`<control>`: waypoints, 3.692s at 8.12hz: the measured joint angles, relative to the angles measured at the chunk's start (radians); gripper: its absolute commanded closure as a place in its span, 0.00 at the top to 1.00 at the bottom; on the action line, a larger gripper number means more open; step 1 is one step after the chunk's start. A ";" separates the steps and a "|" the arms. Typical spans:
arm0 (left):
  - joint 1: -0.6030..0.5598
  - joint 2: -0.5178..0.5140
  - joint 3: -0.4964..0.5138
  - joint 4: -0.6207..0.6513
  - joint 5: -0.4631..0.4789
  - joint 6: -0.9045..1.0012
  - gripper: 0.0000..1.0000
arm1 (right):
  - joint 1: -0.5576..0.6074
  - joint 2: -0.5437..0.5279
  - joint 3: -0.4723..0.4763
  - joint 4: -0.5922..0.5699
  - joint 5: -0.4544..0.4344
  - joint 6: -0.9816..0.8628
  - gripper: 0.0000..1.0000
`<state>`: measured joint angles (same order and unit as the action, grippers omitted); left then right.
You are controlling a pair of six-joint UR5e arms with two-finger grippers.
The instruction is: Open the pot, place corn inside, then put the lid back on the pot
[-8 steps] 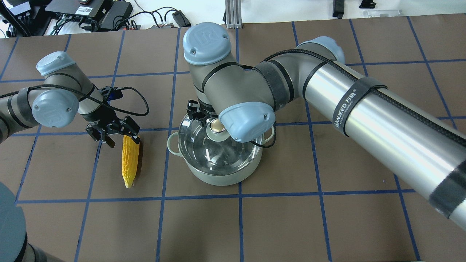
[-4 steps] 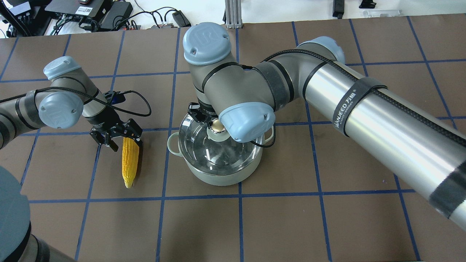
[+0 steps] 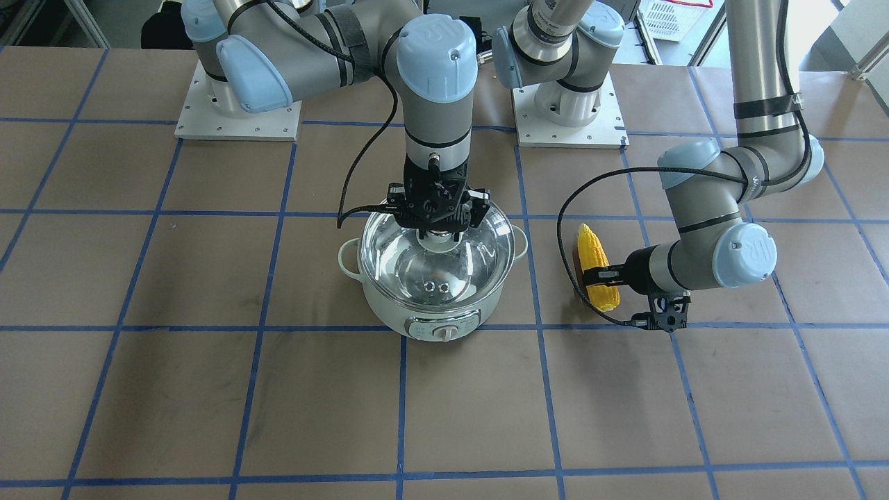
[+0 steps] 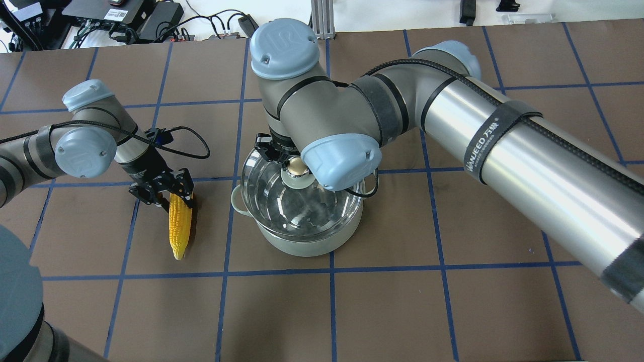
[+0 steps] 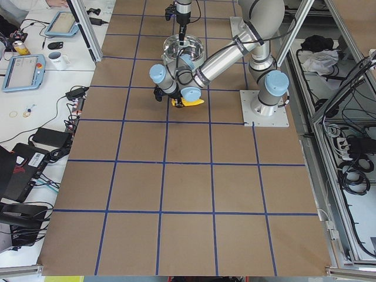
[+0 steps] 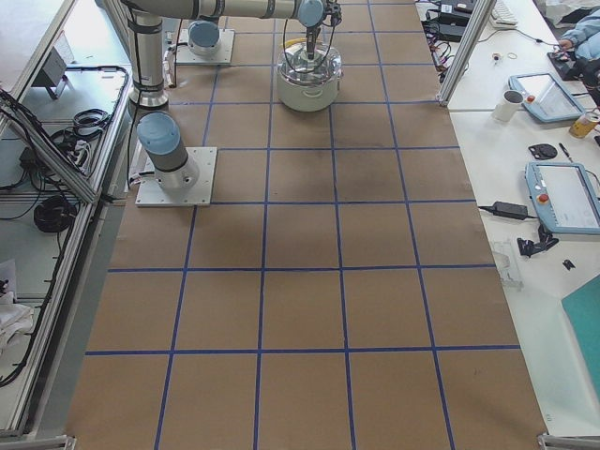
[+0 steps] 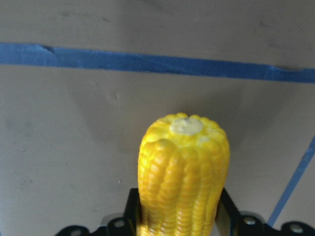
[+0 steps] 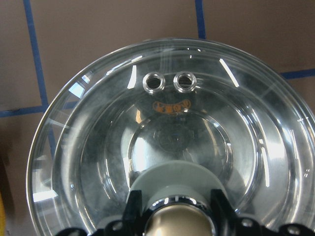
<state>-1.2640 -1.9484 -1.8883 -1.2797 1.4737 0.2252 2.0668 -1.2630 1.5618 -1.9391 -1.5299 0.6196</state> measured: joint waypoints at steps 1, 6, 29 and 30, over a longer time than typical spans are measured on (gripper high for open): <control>0.000 0.003 0.000 -0.004 0.000 -0.030 0.00 | -0.006 -0.014 -0.026 0.027 0.015 -0.003 0.02; -0.003 0.157 0.026 -0.121 0.038 -0.100 0.00 | -0.284 -0.182 -0.103 0.366 0.028 -0.362 0.00; -0.556 0.028 0.202 -0.007 -0.141 -0.505 1.00 | -0.704 -0.259 -0.086 0.552 -0.114 -0.922 0.00; -0.556 0.033 0.206 -0.018 -0.129 -0.506 1.00 | -0.703 -0.262 -0.087 0.551 -0.113 -0.919 0.00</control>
<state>-1.8198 -1.9158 -1.6825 -1.2978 1.3445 -0.2812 1.3641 -1.5250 1.4750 -1.3885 -1.6425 -0.2991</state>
